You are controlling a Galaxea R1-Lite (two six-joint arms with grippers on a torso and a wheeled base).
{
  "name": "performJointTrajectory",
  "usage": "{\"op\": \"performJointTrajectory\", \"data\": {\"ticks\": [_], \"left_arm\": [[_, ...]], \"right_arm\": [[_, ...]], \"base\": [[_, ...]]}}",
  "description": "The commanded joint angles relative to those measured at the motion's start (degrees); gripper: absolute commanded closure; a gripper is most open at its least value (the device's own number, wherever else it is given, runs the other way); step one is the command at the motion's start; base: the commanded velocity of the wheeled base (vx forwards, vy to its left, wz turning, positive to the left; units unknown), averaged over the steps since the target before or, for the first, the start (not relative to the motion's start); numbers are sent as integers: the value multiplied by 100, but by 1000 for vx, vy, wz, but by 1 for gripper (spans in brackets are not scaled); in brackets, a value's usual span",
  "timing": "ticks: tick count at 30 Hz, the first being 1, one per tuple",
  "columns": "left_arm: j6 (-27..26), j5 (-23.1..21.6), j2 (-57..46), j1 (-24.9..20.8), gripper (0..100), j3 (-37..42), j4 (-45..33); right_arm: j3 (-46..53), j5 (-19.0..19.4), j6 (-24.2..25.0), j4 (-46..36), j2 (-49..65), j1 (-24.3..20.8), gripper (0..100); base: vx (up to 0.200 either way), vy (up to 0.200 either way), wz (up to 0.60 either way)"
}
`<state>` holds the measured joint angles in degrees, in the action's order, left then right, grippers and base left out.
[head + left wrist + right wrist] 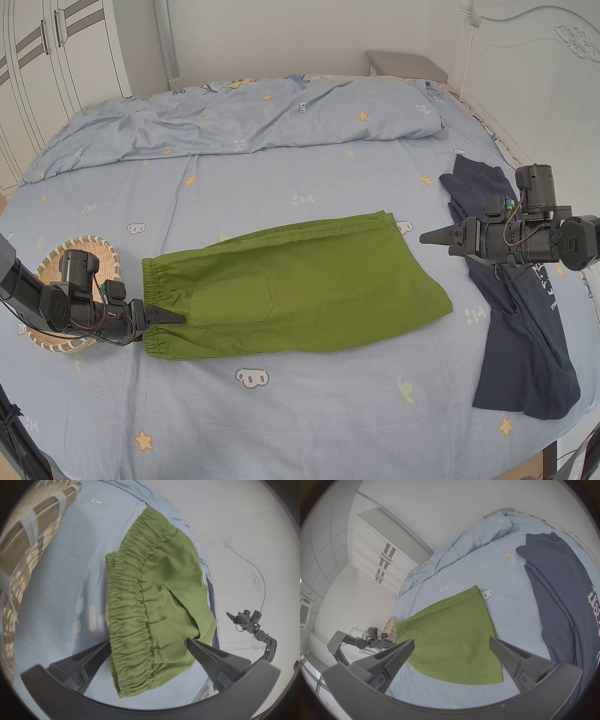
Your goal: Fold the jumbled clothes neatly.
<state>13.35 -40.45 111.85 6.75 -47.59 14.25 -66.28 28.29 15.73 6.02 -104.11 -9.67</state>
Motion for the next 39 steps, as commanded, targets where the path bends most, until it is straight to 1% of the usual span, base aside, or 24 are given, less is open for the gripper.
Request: {"op": "performJointTrajectory", "data": {"ticks": [1, 10, 21, 24, 26, 30, 31, 34, 39], "left_arm": [[10, 11, 127, 63, 0, -22, 43], [1, -42, 118, 300, 0, -92, 43], [107, -121, 531, 81, 0, -233, 69], [159, -121, 540, 19, 0, -198, 227], [186, -209, 549, -7, 0, -136, 517], [186, -288, 654, -25, 0, -119, 605], [186, -297, 663, 1, 100, -128, 605], [194, -306, 654, 45, 100, -128, 605], [274, -473, 628, 124, 100, -145, 596]], "right_arm": [[10, 1, -8, 4, 13, 0, 0], [19, 1, -8, 4, -4, -9, 0], [36, 1, -8, 13, 5, -9, 0], [45, 1, -8, 13, 5, -9, 0], [45, 1, -8, 13, 5, -9, 0], [45, 1, -8, 13, 5, -9, 0], [45, 1, -8, 13, 5, 0, 0], [45, 1, -8, 13, 5, 0, 0], [36, -8, -17, 13, -4, 9, 0]], "base": [[0, 0, 0], [0, 0, 0], [0, 0, 0], [0, 0, 0], [0, 0, 0], [0, 0, 0], [0, 0, 0], [0, 0, 0], [0, 0, 0]]}}
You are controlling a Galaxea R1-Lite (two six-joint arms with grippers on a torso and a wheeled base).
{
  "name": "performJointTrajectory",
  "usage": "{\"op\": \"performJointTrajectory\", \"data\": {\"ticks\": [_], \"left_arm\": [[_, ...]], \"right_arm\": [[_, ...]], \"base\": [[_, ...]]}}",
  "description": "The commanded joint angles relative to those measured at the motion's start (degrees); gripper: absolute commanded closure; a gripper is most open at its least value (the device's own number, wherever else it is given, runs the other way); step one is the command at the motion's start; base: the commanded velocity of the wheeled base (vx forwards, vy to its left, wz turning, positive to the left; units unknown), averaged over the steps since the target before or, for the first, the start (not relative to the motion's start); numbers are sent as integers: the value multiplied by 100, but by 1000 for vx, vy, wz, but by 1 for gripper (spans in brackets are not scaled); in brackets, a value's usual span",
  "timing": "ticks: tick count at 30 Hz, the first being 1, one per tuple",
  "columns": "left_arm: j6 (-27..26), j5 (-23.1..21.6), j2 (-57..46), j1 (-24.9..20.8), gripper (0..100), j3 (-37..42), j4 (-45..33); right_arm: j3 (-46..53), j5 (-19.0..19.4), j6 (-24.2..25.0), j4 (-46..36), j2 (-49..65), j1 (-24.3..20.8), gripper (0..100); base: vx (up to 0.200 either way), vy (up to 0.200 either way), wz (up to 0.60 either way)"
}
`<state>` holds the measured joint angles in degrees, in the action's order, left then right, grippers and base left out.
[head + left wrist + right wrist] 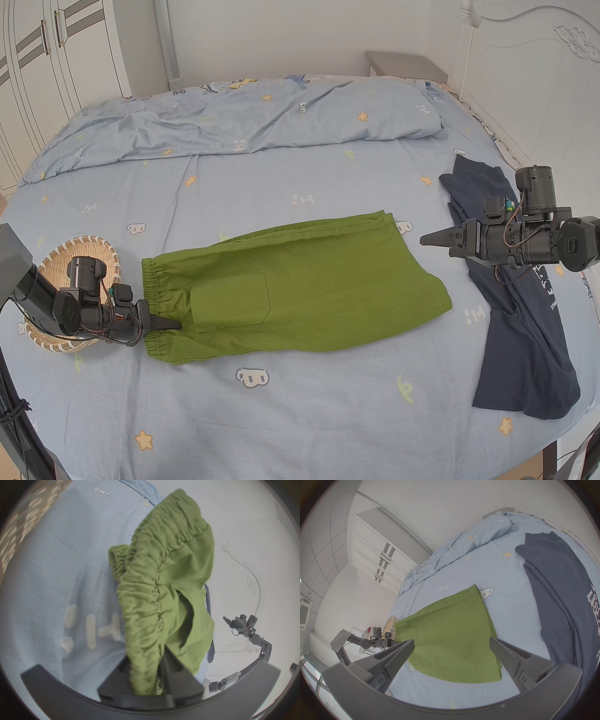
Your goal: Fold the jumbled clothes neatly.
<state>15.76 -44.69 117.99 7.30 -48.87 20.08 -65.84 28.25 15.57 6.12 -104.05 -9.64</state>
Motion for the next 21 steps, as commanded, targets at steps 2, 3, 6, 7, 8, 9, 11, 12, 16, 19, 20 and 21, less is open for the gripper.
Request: {"op": "performJointTrajectory", "data": {"ticks": [2, 3, 6, 7, 8, 9, 11, 12, 16, 19, 20, 21], "left_arm": [[67, -128, -13, 105, 100, -17, 14], [120, -154, -48, 114, 100, -26, 5], [287, -172, -268, 184, 100, -26, 5], [357, -215, -365, 210, 100, -26, 5], [419, -268, -435, 228, 100, -26, 5], [489, -374, -505, 254, 100, -17, 5], [516, -576, -611, 333, 100, -8, -4], [516, -629, -628, 351, 100, 0, -4], [516, -813, -628, 404, 100, -8, 14], [507, -813, -620, 395, 100, 0, 14], [507, -813, -611, 395, 100, 0, 22], [498, -813, -611, 395, 100, 0, 22]], "right_arm": [[-8, -3, -27, 3, -19, 33, 0], [-8, -3, -27, 3, -28, 50, 0], [-43, -12, -1, -14, -54, 103, 0], [-60, -47, -10, -23, -63, 173, 0], [-87, -56, -19, -23, -107, 270, 0], [-87, -56, -19, -23, -107, 270, 0], [-324, -56, -54, -102, -608, 534, 0], [-377, -56, -54, -120, -713, 569, 0], [-684, -56, -221, -366, -1364, 709, 0], [-755, -65, -388, -586, -1592, 665, 0], [-755, -65, -493, -656, -1672, 648, 0], [-764, -65, -564, -682, -1733, 639, 0]], "base": [[0, 0, 0], [0, 0, 0], [0, 0, 0], [0, 0, 0], [0, 0, 0], [0, 0, 0], [0, 0, 0], [0, 0, 0], [0, 0, 0], [0, 0, 0], [0, 0, 0], [0, 0, 0]]}}
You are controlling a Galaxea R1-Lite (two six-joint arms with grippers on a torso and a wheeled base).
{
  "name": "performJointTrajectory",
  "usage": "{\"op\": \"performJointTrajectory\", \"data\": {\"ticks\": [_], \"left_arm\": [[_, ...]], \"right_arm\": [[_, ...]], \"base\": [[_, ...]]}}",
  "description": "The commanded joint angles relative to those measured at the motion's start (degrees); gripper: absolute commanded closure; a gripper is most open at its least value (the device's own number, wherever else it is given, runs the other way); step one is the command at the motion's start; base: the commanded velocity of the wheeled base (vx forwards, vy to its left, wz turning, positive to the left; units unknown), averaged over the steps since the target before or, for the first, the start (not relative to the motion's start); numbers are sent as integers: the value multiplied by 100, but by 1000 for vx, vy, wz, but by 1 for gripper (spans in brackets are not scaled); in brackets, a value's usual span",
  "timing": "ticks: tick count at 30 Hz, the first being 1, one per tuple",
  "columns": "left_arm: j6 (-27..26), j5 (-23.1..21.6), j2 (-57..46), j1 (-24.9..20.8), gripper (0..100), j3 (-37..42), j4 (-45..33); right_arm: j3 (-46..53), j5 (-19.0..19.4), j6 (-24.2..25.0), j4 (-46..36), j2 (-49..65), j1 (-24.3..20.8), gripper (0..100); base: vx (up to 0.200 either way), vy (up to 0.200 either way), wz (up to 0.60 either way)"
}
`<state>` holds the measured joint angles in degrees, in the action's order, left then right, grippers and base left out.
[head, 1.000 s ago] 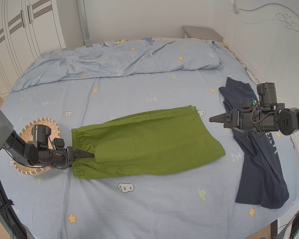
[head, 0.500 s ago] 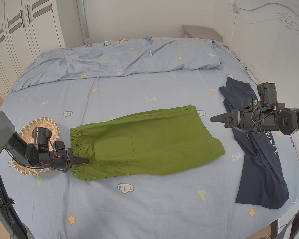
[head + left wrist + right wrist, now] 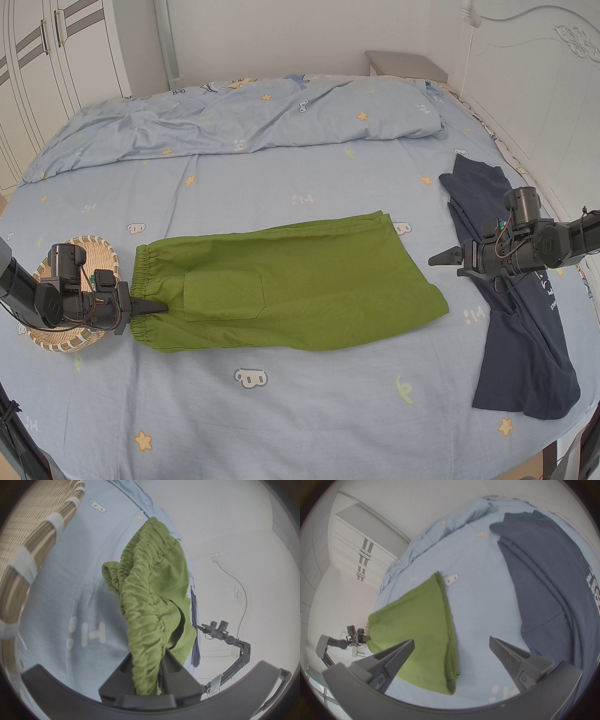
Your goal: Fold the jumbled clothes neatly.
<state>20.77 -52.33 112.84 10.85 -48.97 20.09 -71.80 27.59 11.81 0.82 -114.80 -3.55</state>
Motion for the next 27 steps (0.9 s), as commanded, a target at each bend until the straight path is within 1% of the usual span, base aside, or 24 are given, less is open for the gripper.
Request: {"op": "performJointTrajectory", "data": {"ticks": [1, 8, 11, 12, 13, 16, 24, 27], "left_arm": [[-3, -49, -86, 40, 100, 10, 21], [-21, -49, -60, 40, 100, -7, 21], [-21, -49, -51, 40, 100, 1, 21], [-21, -49, -51, 40, 100, 1, 21], [-21, -49, -51, 40, 100, -7, 21], [-21, -49, -51, 40, 100, 1, 21], [-21, -49, -69, 40, 100, 1, 21], [-21, -49, -51, 40, 100, 1, 21]], "right_arm": [[-167, 10, -223, -161, -702, 12, 0], [-203, 177, -258, -161, -957, -111, 0], [-159, 449, -232, -161, -957, -181, 0], [-159, 467, -232, -161, -948, -181, 0], [-141, 695, -214, -170, -948, -190, 0], [-132, 959, -171, -231, -939, -260, 0], [-115, 1012, -171, -398, -957, -401, 0], [-71, 1170, -171, -468, -948, -507, 0]], "base": [[0, 0, 0], [0, 0, 0], [0, 0, 0], [0, 0, 0], [0, 0, 0], [0, 0, 0], [0, 0, 0], [0, 0, 0]]}}
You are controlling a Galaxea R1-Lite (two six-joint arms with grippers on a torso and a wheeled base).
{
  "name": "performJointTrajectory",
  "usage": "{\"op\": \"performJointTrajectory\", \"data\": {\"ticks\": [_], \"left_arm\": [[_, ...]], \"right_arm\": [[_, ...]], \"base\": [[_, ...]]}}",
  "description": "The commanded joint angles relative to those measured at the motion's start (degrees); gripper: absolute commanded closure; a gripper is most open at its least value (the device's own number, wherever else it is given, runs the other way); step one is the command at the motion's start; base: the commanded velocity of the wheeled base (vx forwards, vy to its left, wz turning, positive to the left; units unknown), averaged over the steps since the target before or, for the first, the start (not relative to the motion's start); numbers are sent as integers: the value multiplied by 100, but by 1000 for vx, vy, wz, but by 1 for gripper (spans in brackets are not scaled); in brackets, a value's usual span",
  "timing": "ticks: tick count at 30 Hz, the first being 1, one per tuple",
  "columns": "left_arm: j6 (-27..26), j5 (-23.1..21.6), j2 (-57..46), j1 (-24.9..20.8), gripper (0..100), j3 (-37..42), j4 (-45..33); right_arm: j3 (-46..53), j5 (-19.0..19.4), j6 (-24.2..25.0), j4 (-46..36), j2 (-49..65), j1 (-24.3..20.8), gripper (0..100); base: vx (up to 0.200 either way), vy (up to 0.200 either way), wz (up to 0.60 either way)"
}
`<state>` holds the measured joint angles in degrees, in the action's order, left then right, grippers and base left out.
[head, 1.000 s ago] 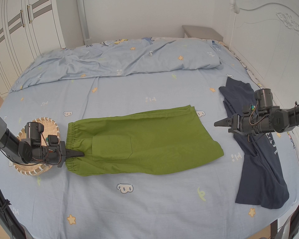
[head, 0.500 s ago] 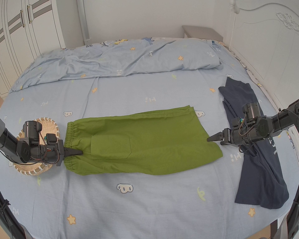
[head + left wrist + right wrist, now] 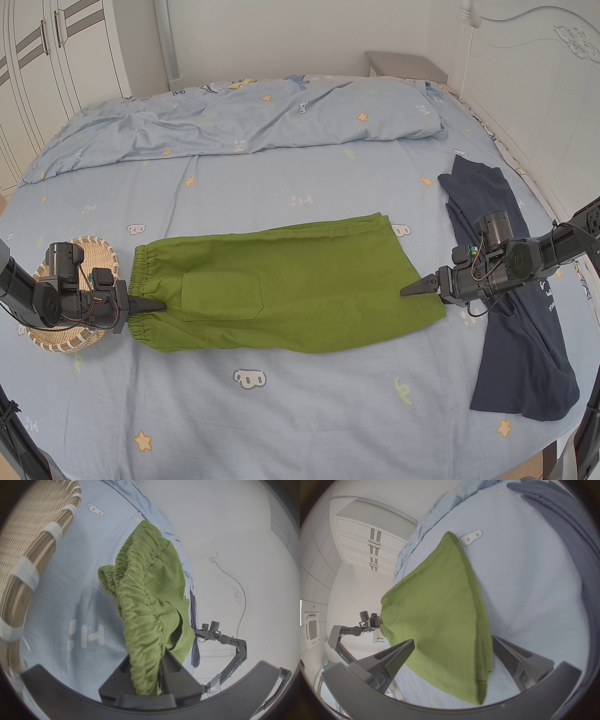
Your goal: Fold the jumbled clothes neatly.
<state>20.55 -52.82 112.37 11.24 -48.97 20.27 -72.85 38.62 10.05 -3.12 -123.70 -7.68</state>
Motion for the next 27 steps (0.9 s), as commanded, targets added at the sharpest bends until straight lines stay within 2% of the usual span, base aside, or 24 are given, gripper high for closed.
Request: {"op": "performJointTrajectory", "data": {"ticks": [1, 11, 12, 22, 27], "left_arm": [[-7, 0, -5, 1, 100, 1, 3], [-7, 0, -5, 1, 100, 1, 3], [-7, 0, -5, 1, 100, -7, 3], [36, -9, 4, 71, 100, -42, 3], [36, -9, 4, 71, 100, -42, 3]], "right_arm": [[34, 128, 6, -92, -58, -111, 0], [-45, 225, 24, -198, -137, -32, 0], [-63, 225, 24, -198, -190, -5, 100], [-186, 234, 33, -198, -172, 311, 100], [-168, 234, 33, -198, -111, 320, 100]], "base": [[0, 0, 0], [0, 0, 0], [0, 0, 0], [0, 0, 0], [0, 0, 0]]}}
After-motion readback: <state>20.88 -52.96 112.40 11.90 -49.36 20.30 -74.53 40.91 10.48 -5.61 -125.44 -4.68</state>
